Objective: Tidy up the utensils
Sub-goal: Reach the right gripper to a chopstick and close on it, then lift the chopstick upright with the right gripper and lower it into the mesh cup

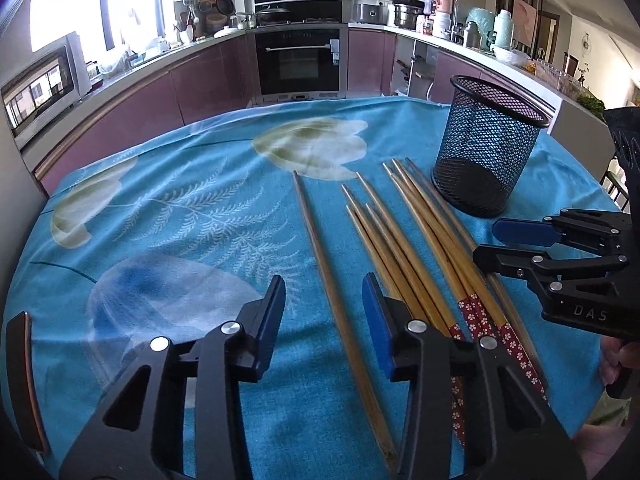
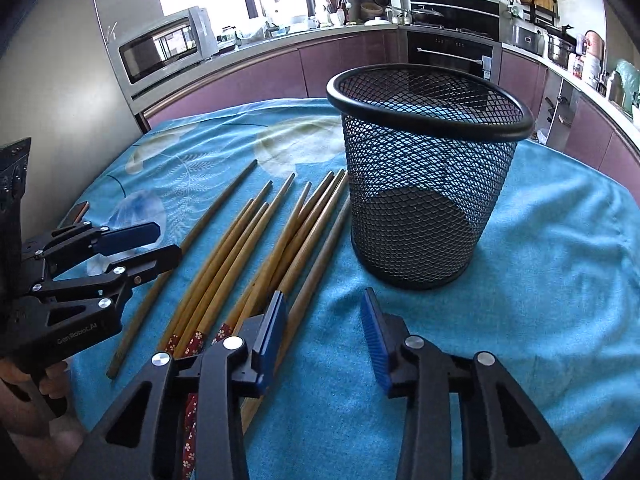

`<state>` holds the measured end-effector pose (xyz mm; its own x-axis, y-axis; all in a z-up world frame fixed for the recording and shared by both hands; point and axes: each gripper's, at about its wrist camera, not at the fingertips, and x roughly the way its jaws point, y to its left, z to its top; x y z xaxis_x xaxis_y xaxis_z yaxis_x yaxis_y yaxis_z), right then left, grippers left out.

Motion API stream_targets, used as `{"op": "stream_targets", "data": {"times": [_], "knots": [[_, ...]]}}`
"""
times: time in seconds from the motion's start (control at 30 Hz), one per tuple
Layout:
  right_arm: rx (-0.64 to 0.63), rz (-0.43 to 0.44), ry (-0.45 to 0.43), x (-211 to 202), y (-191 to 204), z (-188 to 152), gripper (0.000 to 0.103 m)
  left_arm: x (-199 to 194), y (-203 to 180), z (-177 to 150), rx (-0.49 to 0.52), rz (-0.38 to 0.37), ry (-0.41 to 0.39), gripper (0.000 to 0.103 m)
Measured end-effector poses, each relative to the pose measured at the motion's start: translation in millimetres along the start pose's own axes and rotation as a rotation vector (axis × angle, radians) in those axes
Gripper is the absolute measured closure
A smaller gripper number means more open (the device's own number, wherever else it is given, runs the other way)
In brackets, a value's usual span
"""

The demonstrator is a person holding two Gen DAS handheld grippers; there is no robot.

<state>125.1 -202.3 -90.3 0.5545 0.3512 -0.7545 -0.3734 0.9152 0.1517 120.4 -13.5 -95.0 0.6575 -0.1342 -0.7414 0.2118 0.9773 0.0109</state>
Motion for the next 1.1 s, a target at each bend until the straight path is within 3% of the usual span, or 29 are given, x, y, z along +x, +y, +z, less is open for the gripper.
{"op": "stream_targets", "data": {"times": [0.1, 0.3, 0.37, 0.43, 0.53, 0.9, 1.1], "knots": [[-0.009, 0.002, 0.015, 1, 0, 2, 0.072, 7, 0, 1, -0.003, -0.018, 0.028, 0.068], [-0.028, -0.032, 0.037, 12, 8, 12, 0.071, 19, -2, 8, -0.009, -0.043, 0.059, 0.069], [-0.022, -0.038, 0.034, 15, 9, 14, 0.075, 23, 0, 10, -0.019, -0.051, 0.063, 0.069], [-0.014, -0.026, 0.033, 16, 8, 15, 0.091, 25, 0, 14, -0.023, -0.054, 0.065, 0.081], [0.013, 0.004, 0.033, 16, 4, 15, 0.094, 25, 2, 14, -0.055, -0.071, 0.068, 0.092], [0.037, 0.088, -0.047, -12, 1, 12, 0.097, 5, 8, 10, -0.112, -0.121, 0.027, 0.095], [0.018, 0.157, -0.135, -45, -1, 14, 0.097, -28, 13, 18, -0.132, -0.217, -0.029, 0.095]]}}
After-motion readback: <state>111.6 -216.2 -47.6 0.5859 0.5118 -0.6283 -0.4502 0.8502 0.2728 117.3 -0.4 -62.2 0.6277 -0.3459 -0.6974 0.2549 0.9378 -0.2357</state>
